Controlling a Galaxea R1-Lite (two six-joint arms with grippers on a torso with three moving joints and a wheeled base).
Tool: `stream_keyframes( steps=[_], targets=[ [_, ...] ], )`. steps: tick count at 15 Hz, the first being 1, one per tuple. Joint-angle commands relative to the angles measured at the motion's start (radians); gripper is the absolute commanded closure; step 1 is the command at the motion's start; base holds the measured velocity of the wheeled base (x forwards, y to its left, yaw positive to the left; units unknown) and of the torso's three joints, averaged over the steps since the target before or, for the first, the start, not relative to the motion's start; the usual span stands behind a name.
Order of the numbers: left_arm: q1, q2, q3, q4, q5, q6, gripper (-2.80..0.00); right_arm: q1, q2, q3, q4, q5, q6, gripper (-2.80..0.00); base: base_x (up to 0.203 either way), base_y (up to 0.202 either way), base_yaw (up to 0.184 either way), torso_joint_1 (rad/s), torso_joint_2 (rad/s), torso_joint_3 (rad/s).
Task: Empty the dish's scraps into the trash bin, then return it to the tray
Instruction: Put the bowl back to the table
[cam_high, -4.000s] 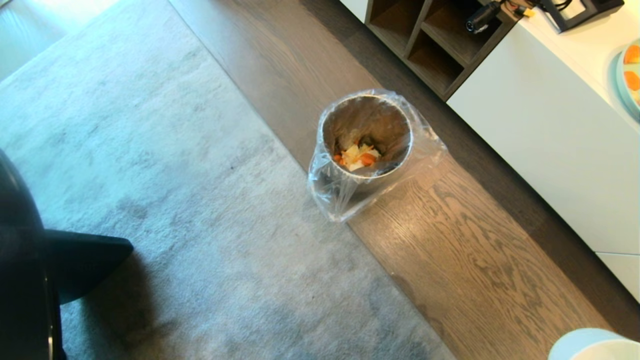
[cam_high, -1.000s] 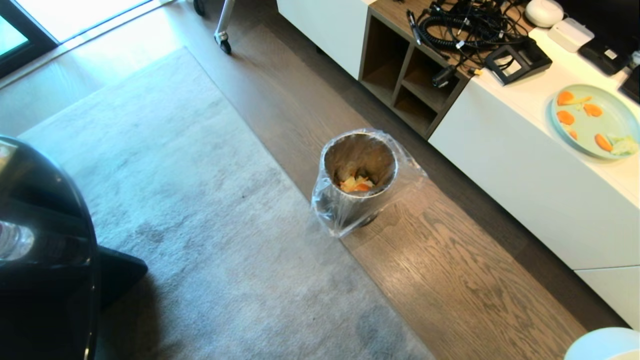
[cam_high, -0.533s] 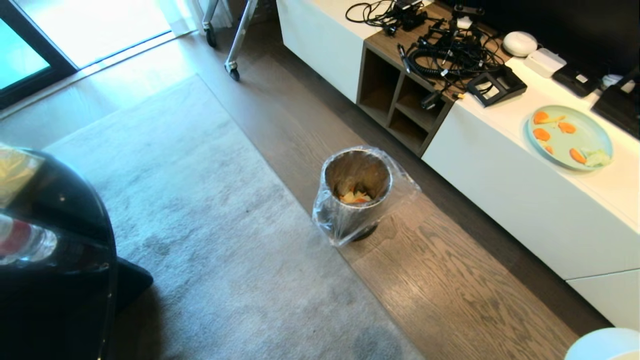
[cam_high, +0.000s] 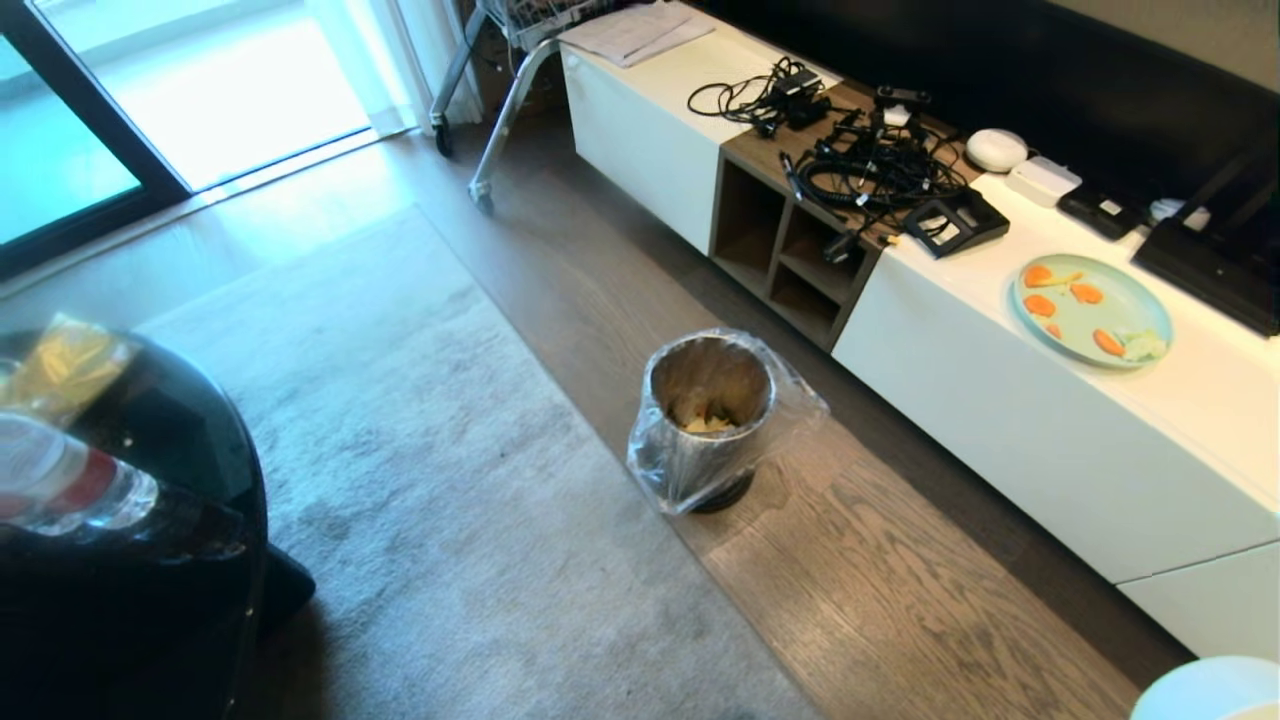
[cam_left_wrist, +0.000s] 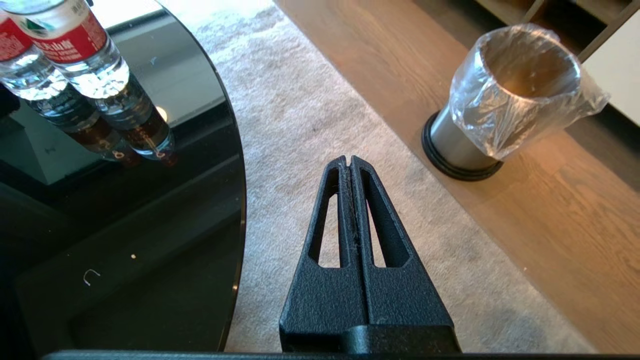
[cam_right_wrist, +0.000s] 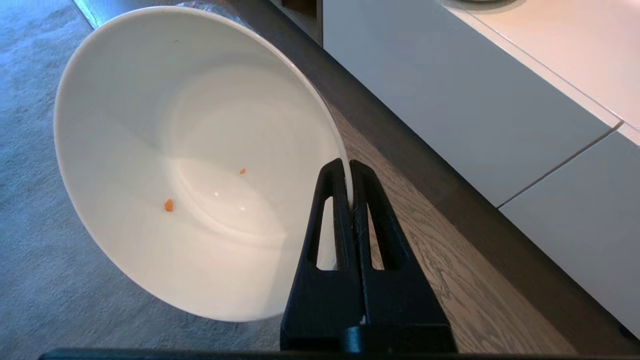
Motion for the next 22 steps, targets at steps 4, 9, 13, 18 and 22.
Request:
stream_keyframes(
  steps=[4, 9, 13, 18, 22],
  targets=[
    [0.0, 0.0, -0.002, 0.0, 0.0, -0.001, 0.0, -0.001, 0.001, 0.0, -0.001, 0.0, 0.0, 0.0, 0.0, 0.0, 0.0, 0.002, 0.0, 0.204],
    [0.0, 0.0, -0.002, 0.0, 0.0, -0.001, 0.0, 0.0, 0.001, 0.0, -0.001, 0.0, 0.0, 0.0, 0.0, 0.0, 0.0, 0.001, 0.0, 0.202],
    [0.0, 0.0, 0.0, 0.0, 0.0, -0.003, 0.0, 0.0, 0.001, 0.0, -0.001, 0.0, 0.0, 0.0, 0.0, 0.0, 0.0, -0.001, 0.0, 0.2],
    [0.0, 0.0, 0.0, 0.0, 0.0, -0.003, 0.0, 0.0, 0.001, 0.0, -0.001, 0.0, 0.0, 0.0, 0.0, 0.0, 0.0, 0.002, 0.0, 0.201],
    [0.0, 0.0, 0.0, 0.0, 0.0, -0.001, 0.0, 0.0, 0.001, 0.0, -0.001, 0.0, 0.0, 0.0, 0.0, 0.0, 0.0, 0.003, 0.0, 0.129]
  ],
)
